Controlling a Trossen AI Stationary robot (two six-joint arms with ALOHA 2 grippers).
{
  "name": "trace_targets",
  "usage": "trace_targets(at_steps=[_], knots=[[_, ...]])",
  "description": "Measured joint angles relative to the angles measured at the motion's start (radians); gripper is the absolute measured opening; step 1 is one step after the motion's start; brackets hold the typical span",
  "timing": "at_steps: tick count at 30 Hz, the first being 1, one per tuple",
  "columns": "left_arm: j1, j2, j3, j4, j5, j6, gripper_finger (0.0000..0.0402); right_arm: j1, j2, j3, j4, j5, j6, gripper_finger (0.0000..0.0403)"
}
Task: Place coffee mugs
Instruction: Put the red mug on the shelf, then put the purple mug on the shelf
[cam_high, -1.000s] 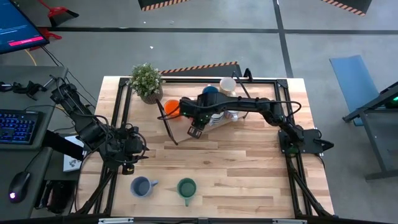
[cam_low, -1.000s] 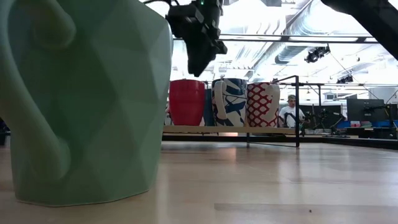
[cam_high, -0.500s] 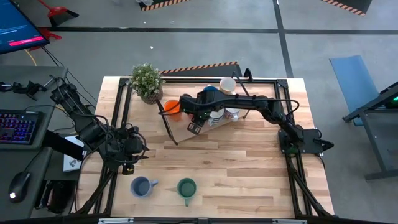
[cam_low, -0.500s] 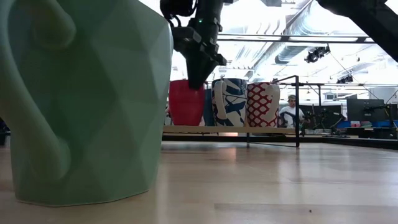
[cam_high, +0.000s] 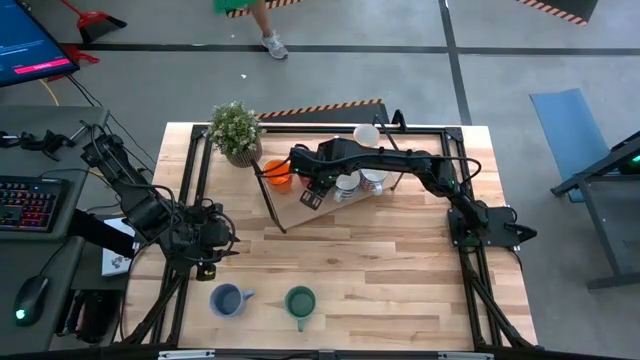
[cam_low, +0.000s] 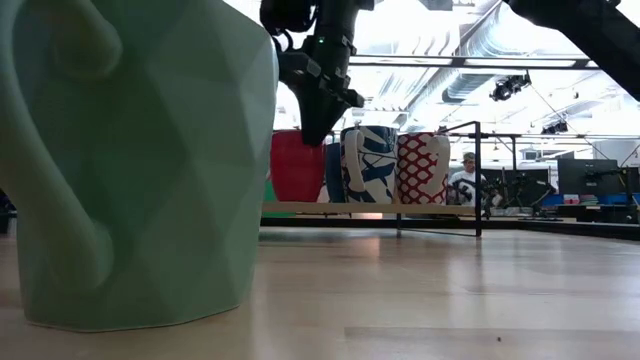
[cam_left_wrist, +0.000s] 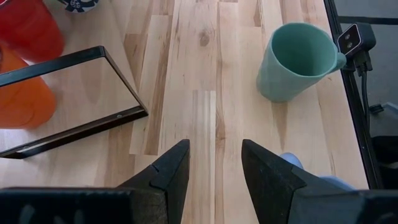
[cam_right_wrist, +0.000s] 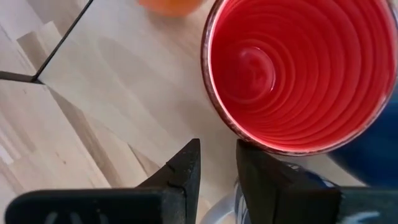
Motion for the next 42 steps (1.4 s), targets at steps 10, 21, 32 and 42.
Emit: trace_targets(at_steps=[10,21,32,42], knots=[[0.000,0.000,0.000,0.000,0.000,0.000,0.0133,0.000,0.000,0.000,0.001,0.038,0.006,0.0087],[0.000,0.000,0.000,0.000,0.000,0.000,0.0133,-0.004,0.001,0.030,-0.018,-0.105,0.057,0.0087],[0.000,0.000,0.000,0.000,-0.002,-0.053,0.0133,0.087,-0.008,0.142,-0.172,-0.434,-0.058,0.0087],[0.000,0.000,0.000,0.003,-0.002,-0.258,0.0133,0.320,-0.015,0.127,-0.284,-0.256,-0.094,0.0087]])
